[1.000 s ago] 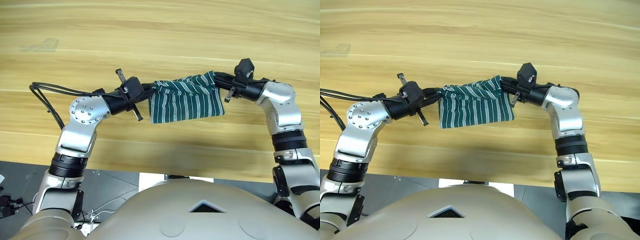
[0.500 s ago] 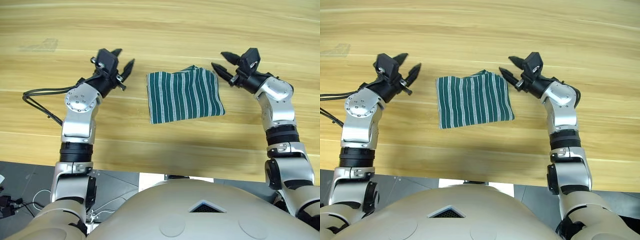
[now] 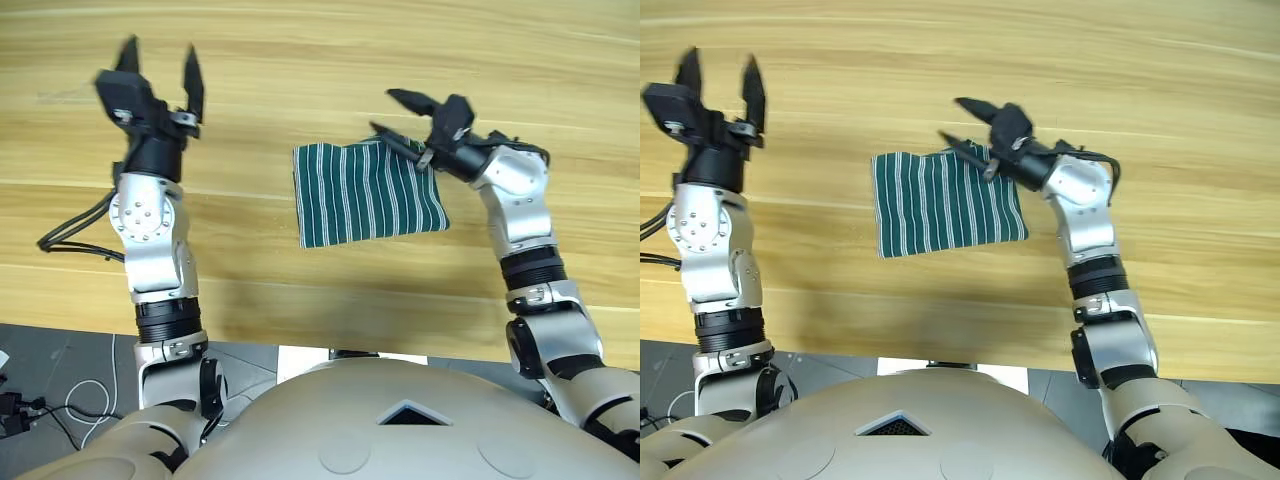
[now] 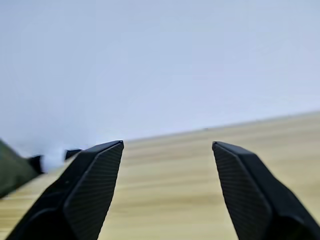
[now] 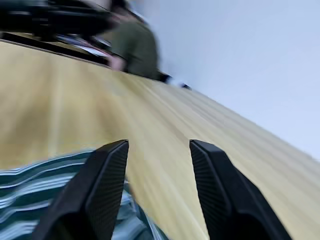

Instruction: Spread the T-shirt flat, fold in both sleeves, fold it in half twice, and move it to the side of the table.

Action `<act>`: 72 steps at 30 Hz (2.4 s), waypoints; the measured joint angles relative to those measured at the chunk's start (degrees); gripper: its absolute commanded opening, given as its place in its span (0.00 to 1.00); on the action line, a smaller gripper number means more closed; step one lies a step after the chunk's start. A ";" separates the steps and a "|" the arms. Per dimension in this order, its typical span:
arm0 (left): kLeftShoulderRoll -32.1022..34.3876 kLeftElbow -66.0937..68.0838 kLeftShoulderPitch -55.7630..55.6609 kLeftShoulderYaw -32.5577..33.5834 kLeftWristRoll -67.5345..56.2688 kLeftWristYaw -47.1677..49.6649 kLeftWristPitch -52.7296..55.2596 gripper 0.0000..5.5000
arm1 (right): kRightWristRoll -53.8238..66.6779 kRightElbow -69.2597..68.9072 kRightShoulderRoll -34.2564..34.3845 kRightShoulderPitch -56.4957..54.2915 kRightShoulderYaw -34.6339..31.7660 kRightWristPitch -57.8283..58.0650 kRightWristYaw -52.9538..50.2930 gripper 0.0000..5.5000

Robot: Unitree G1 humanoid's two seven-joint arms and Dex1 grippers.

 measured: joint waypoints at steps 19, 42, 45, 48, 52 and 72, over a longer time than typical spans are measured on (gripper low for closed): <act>-1.38 -5.72 4.22 -4.28 6.81 1.23 -1.65 0.60 | -34.36 49.05 -10.12 -25.72 17.82 -3.96 -29.89 0.41; -6.16 -12.10 12.75 -7.98 8.59 2.75 -0.54 0.60 | -18.90 46.61 -31.46 1.46 -8.33 -6.48 -62.20 0.41; -6.58 -11.57 12.68 -8.48 8.74 3.15 -0.89 0.60 | -20.46 39.54 -31.43 -2.35 -8.42 -12.70 -64.09 0.41; -6.64 -11.67 12.44 -8.59 9.23 3.70 -1.33 0.60 | -22.23 25.58 -31.46 -2.50 -9.04 -14.65 -64.93 0.41; -6.50 -12.56 11.78 -8.80 10.99 4.17 -1.42 0.60 | -24.46 1.23 -30.50 1.42 -10.02 -11.28 -64.19 0.41; -11.20 3.98 6.76 -16.37 21.00 12.36 -15.89 0.60 | 2.54 1.11 8.62 13.84 -10.81 -25.56 -46.29 0.41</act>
